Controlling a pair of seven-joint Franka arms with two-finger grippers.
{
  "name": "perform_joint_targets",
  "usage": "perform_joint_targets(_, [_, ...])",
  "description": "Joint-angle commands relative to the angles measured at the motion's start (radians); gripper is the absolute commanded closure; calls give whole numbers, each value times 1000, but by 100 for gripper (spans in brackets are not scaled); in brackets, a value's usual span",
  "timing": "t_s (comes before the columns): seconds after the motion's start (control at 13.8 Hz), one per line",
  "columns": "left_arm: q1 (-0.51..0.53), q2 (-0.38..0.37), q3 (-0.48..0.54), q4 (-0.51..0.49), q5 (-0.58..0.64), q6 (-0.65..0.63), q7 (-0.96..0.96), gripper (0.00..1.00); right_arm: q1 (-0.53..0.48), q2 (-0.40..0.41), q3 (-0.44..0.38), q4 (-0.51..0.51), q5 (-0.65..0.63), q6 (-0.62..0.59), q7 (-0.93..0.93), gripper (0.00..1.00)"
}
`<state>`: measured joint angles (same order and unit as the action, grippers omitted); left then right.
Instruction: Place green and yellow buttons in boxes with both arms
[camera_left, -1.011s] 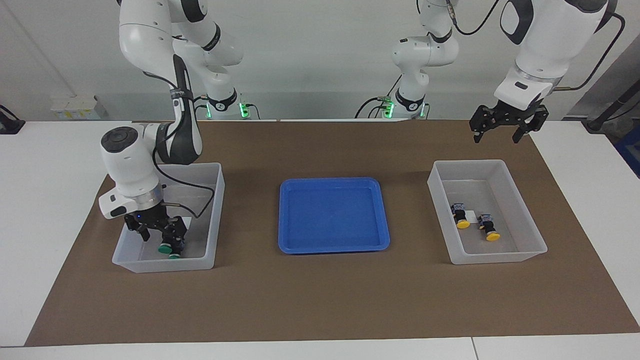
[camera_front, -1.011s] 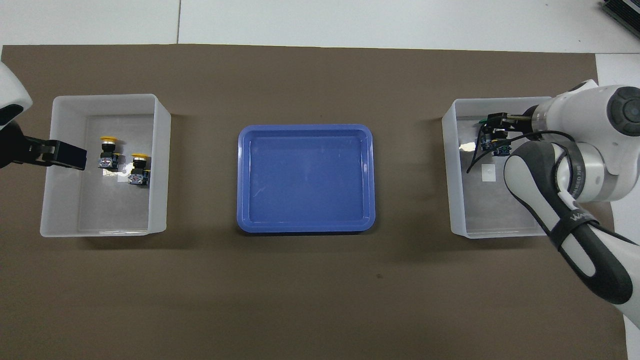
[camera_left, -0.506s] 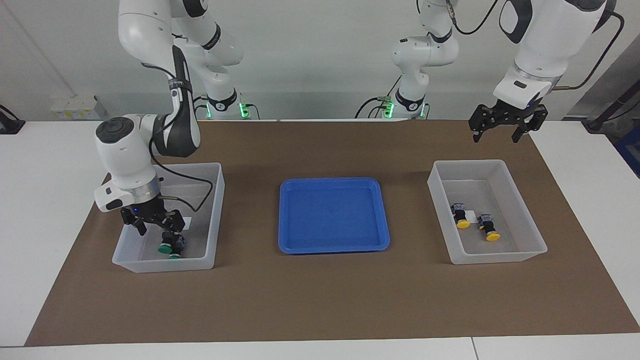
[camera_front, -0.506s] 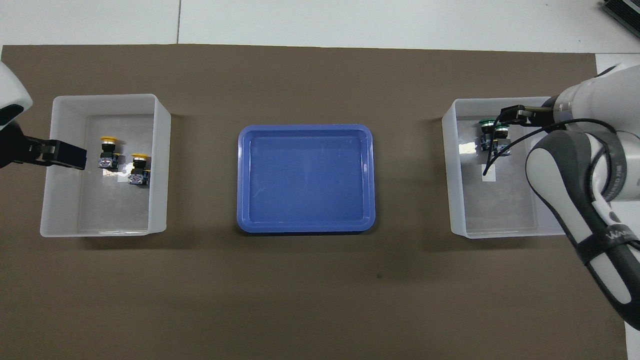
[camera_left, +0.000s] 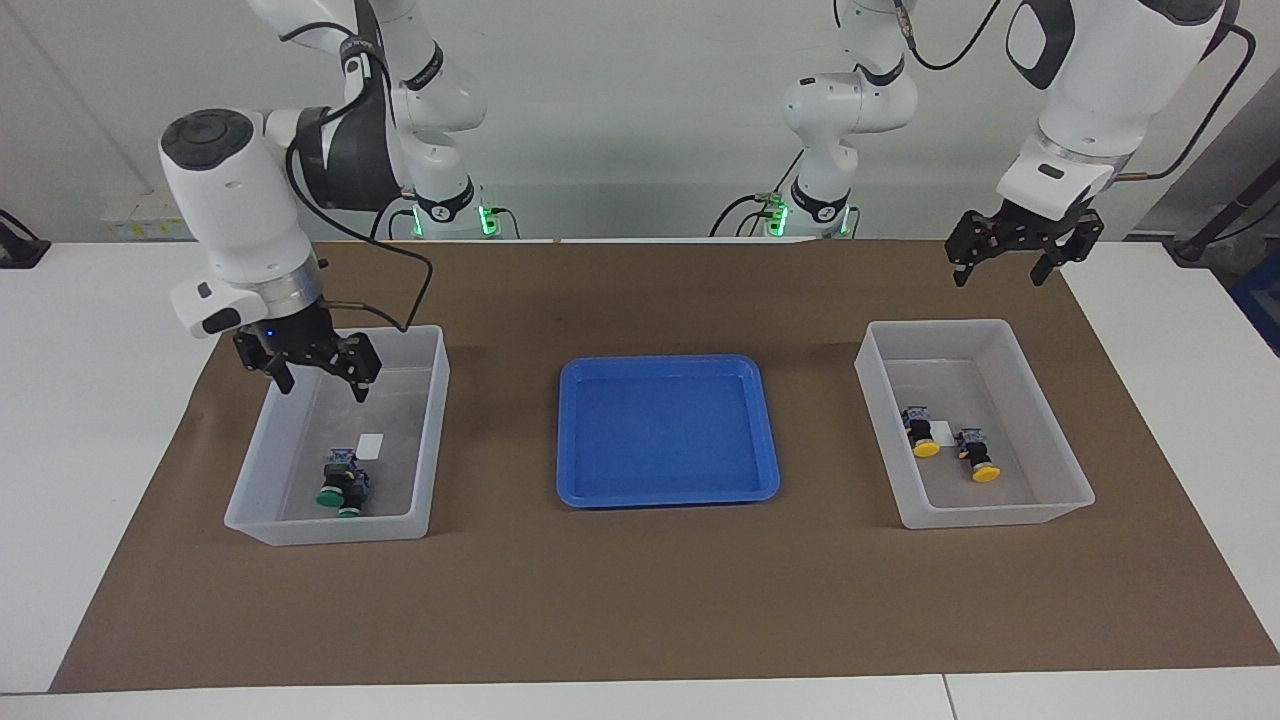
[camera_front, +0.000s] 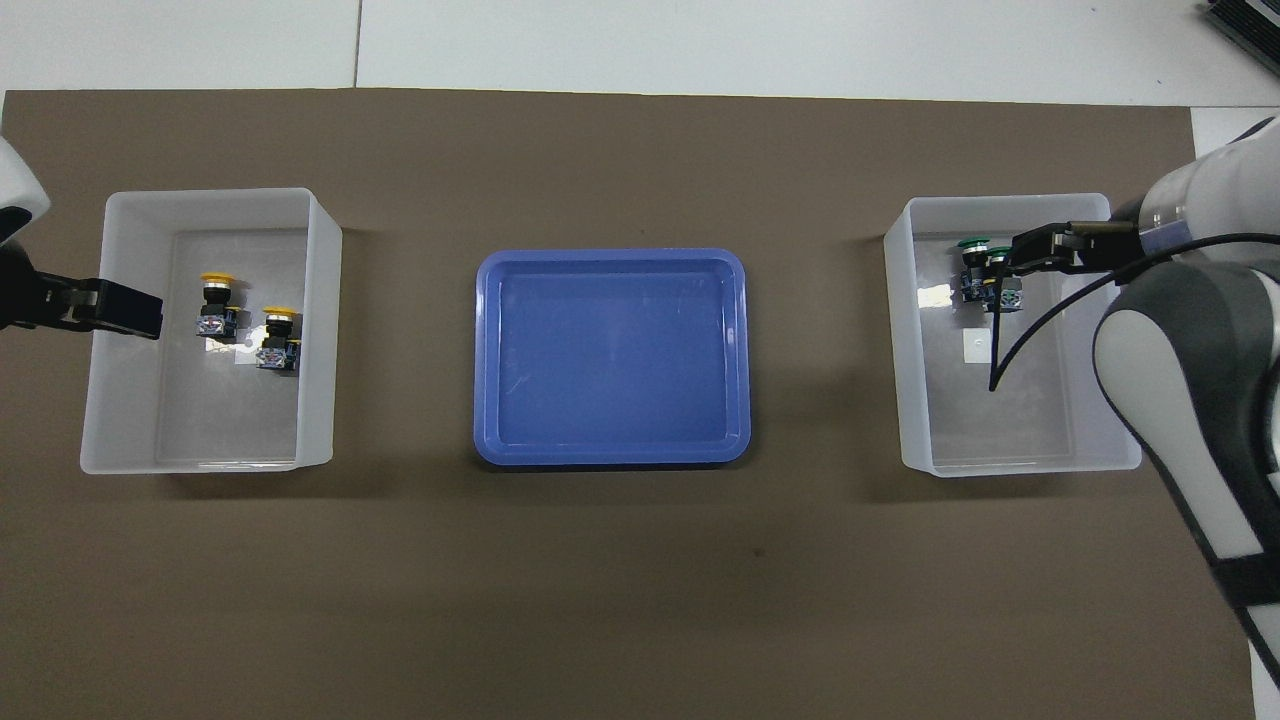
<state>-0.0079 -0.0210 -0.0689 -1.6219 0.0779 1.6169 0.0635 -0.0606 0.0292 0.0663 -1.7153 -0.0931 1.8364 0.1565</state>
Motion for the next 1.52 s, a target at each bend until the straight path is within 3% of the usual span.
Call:
perform_joint_targets(0.0, [-1, -22, 1, -27, 14, 12, -4, 0, -15, -12, 0, -6, 15, -20, -38, 0])
perform_joint_targets(0.36, [-1, -22, 1, -27, 14, 12, -4, 0, -15, -40, 0, -6, 75, -88, -38, 0])
perform_joint_targets(1.44, [-1, -22, 1, -27, 14, 12, -4, 0, -5, -63, 7, -10, 76, -106, -49, 0])
